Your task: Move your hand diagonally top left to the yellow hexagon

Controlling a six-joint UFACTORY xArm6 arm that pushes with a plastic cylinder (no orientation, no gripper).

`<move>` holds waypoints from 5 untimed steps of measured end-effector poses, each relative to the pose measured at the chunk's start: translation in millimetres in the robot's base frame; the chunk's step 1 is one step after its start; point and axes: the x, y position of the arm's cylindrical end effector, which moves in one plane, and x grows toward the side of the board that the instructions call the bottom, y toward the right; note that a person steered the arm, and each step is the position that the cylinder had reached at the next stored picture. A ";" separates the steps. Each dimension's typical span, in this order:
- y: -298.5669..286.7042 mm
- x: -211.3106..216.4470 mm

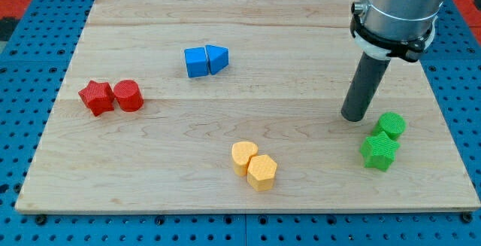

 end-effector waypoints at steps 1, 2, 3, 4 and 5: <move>-2.8 -21.1; -8.5 -33.5; -17.9 -35.6; -17.9 -38.4; -19.2 -38.4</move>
